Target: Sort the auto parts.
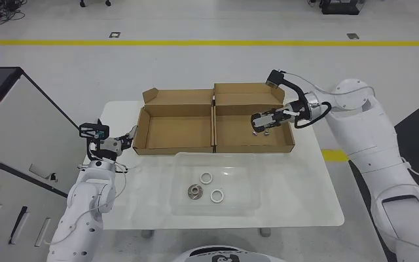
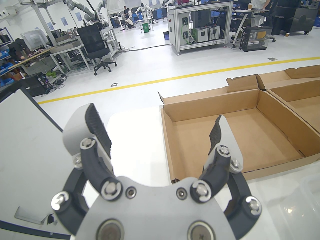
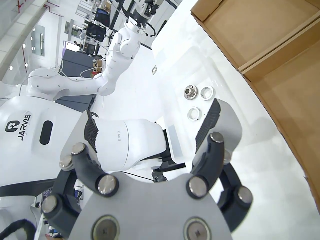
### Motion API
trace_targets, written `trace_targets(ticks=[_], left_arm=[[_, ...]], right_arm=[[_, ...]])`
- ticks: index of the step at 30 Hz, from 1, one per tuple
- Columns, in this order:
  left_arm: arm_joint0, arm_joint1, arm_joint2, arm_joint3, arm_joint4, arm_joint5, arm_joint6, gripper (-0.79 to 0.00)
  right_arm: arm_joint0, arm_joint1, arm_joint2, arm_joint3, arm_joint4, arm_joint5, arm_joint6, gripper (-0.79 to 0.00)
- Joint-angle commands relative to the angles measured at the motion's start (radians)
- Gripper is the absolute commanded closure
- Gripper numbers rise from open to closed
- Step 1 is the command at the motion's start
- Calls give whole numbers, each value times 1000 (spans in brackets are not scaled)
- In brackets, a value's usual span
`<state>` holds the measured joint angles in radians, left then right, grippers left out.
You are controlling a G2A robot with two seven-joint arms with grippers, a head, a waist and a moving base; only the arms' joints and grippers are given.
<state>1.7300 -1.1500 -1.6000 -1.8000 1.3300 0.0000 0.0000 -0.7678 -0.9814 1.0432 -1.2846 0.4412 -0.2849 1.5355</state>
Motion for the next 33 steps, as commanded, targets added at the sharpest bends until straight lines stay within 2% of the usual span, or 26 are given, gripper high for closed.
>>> trace_targets(ticks=[1,9,25,33], left_arm=[[0,0,0,0,0,0,0,-785],[0,0,0,0,0,0,0,-785],[0,0,0,0,0,0,0,-785],[0,0,0,0,0,0,0,-785]], right_arm=[[0,0,0,0,0,0,0,-785],[-4,0,1,0,5,1,-8,-785],[-229,64,198,-102,234,0,0,-785],[-229,64,198,-102,234,0,0,-785]])
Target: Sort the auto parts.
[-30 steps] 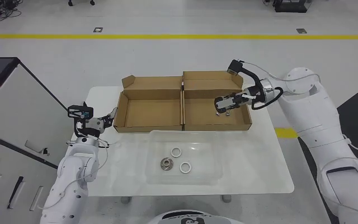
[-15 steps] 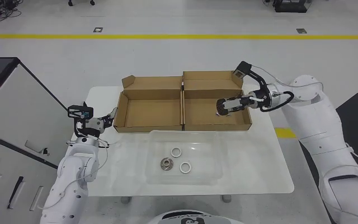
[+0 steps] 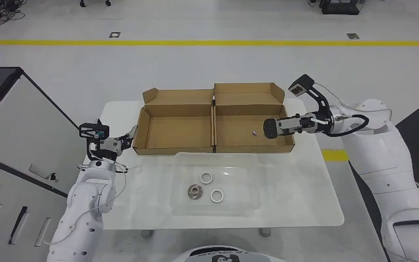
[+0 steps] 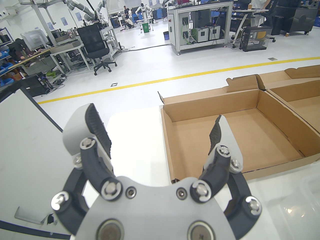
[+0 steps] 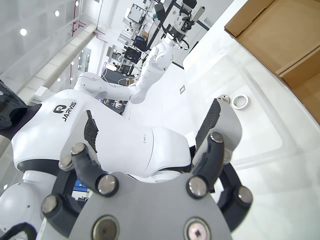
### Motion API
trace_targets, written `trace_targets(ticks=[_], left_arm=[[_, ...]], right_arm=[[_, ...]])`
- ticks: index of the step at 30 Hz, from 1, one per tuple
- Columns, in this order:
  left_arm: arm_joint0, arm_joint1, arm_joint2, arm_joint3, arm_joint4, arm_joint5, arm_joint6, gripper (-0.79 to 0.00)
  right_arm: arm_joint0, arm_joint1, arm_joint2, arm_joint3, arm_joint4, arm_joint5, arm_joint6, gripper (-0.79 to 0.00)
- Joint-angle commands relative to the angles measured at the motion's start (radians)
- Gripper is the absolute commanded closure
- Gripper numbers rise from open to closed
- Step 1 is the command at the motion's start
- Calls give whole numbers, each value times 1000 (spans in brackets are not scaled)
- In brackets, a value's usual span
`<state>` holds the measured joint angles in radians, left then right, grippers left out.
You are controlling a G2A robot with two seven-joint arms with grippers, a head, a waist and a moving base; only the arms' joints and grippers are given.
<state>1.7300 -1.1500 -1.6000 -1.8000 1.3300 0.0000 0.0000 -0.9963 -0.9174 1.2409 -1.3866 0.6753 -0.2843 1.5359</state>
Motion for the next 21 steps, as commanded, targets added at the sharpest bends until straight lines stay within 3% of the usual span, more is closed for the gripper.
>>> trace_targets(ticks=[1,6,9,13,21], left_arm=[[0,0,0,0,0,0,0,-785],[-4,0,3,-9,-2,-12,-4,-785],[-16,3,16,-55,27,-86,-46,-785],[-22,9,34,-133,40,-198,-148,-785],[-63,13,96,-265,-20,-333,-425,-785]], right_arm=[[0,0,0,0,0,0,0,-785],[0,0,0,0,0,0,0,-785],[0,0,0,0,0,0,0,-785],[0,0,0,0,0,0,0,-785],[0,0,0,0,0,0,0,-785]])
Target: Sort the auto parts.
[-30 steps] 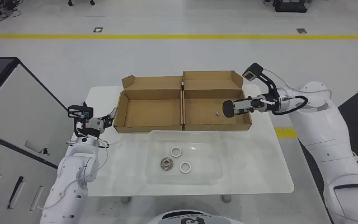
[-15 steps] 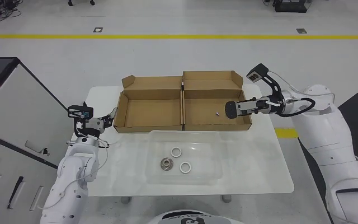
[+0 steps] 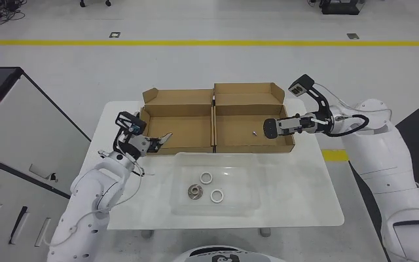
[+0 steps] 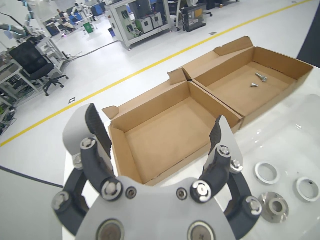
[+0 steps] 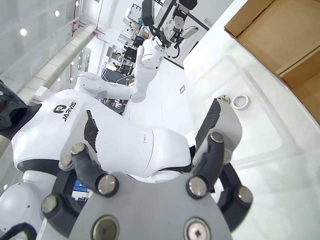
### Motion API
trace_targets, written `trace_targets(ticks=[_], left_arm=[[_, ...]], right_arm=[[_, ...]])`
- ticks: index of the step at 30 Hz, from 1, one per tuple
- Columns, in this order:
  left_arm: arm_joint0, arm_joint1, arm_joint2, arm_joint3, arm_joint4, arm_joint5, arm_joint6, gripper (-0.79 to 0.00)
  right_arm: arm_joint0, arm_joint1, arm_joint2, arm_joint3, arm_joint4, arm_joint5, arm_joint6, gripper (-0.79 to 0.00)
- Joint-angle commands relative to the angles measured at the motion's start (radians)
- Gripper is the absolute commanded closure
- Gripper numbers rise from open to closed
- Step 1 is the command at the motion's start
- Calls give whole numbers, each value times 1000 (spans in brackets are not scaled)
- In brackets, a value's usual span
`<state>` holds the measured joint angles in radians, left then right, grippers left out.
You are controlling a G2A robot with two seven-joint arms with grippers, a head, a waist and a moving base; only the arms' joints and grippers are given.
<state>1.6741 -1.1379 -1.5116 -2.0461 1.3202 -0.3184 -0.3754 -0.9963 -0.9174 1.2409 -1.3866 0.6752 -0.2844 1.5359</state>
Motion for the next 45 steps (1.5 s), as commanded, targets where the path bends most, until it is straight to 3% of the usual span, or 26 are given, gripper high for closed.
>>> trace_targets(ticks=[1,6,12,21,26,35,45], left_arm=[[-14,1,15,-33,-23,-32,-86,-785],[-62,3,57,-89,-99,-65,-318,-785],[-170,4,181,-147,-112,-139,-577,-785],[-351,-7,366,-115,-223,-181,-827,-785],[-435,-16,480,-84,-256,-211,-900,-785],[-515,-20,662,-22,-312,-186,-941,-785],[-558,-23,717,10,-341,-155,-956,-785]], right_arm=[[0,0,0,0,0,0,0,-785],[0,0,0,0,0,0,0,-785],[0,0,0,0,0,0,0,-785],[0,0,0,0,0,0,0,-785],[0,0,0,0,0,0,0,-785],[0,0,0,0,0,0,0,-785],[0,0,0,0,0,0,0,-785]])
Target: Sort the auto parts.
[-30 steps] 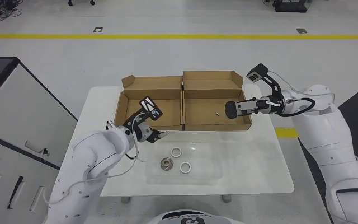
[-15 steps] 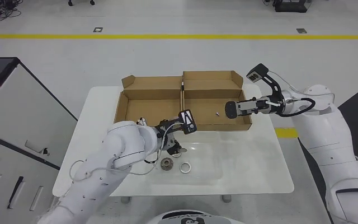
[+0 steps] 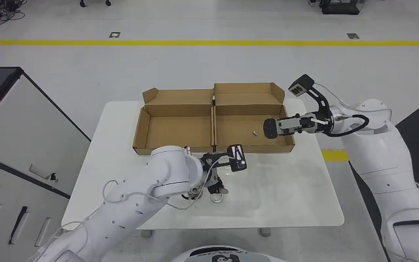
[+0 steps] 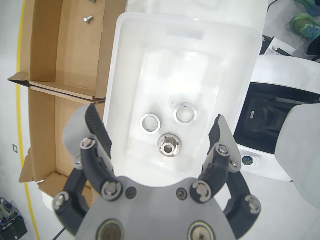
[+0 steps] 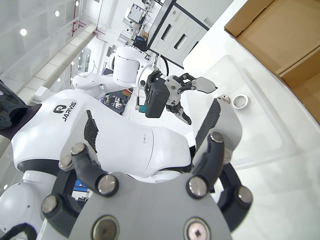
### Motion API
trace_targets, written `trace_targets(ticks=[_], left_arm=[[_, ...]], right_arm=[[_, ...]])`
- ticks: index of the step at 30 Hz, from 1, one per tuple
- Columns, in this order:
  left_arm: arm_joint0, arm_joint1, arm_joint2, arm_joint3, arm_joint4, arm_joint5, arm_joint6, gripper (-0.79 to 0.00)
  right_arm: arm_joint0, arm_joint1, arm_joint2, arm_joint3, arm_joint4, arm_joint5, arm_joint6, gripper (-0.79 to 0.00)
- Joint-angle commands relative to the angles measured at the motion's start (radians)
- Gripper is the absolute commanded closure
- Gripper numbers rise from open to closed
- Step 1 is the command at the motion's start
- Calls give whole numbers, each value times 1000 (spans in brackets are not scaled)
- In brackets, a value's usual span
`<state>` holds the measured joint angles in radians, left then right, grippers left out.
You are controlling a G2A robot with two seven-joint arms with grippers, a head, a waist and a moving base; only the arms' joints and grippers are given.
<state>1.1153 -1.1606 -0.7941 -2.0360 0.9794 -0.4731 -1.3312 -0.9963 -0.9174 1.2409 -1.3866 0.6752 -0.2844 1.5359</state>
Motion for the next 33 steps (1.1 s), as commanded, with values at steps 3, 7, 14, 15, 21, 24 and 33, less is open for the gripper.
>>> trace_targets(ticks=[3,7,14,15,21,24,33], left_arm=[[1,0,0,0,0,0,0,-785],[1,0,0,0,0,0,0,-785],[1,0,17,4,2,-21,6,-785],[-8,-2,35,17,-9,-20,4,-785],[-162,-24,203,116,-103,79,-95,-785],[-240,-39,273,159,-138,119,-135,-785],[-345,-67,387,237,-197,145,-161,-785]], right_arm=[[0,0,0,0,0,0,0,-785],[0,0,0,0,0,0,0,-785],[0,0,0,0,0,0,0,-785],[0,0,0,0,0,0,0,-785],[0,0,0,0,0,0,0,-785],[0,0,0,0,0,0,0,-785],[0,0,0,0,0,0,0,-785]])
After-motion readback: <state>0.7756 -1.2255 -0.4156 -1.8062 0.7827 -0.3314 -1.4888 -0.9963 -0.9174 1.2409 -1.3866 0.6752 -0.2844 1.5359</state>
